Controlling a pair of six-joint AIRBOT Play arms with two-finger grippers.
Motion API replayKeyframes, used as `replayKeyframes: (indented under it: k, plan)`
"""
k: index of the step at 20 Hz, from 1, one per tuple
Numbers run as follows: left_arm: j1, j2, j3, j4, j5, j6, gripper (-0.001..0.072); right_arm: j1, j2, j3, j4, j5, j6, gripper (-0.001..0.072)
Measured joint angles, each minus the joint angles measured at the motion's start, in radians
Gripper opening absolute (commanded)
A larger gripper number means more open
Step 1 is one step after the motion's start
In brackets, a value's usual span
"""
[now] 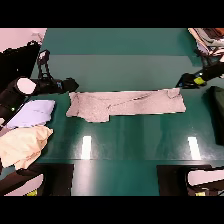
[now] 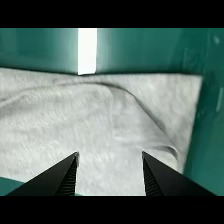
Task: Fold the shirts.
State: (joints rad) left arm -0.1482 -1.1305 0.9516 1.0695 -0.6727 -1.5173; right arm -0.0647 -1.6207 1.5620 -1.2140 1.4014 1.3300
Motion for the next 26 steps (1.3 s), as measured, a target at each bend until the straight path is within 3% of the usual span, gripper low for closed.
replayKeyframes:
  k: [1, 2, 8, 12, 14, 16, 20, 26]
  plan:
    - [0.000, 0.000, 0.001, 0.000, -0.023, 0.000, 0.0016, -0.033, 0.000, -0.006, 0.012, 0.021, -0.012, 0.0500]
    - [0.000, 0.000, 0.001, 0.000, -0.048, 0.000, 0.0032, -0.063, 0.000, -0.016, 0.021, 0.040, -0.024, 0.0556]
    - [0.000, 0.000, 0.001, -0.042, -0.136, 0.004, 0.0022, -0.251, -0.043, -0.174, 0.145, 0.064, -0.107, 0.0551]
    - [-0.002, -0.030, 0.012, -0.106, -0.155, 0.009, 0.0022, -0.278, -0.118, -0.219, 0.263, 0.054, -0.161, 0.0535]
    - [-0.027, -0.075, 0.040, -0.134, -0.161, 0.023, 0.0022, -0.254, -0.155, -0.206, 0.299, 0.056, -0.176, 0.0216]
    - [-0.071, -0.143, 0.089, -0.148, -0.167, 0.031, 0.0022, -0.227, -0.178, -0.186, 0.298, 0.051, -0.190, 0.0013]
    - [-0.189, -0.340, 0.263, -0.164, -0.174, 0.039, 0.0022, -0.172, -0.168, -0.143, 0.318, 0.076, -0.228, 0.0013]
    - [-0.342, -0.658, 0.581, -0.172, -0.221, 0.033, 0.0022, -0.078, 0.003, -0.064, 0.400, 0.112, -0.212, 0.0012]
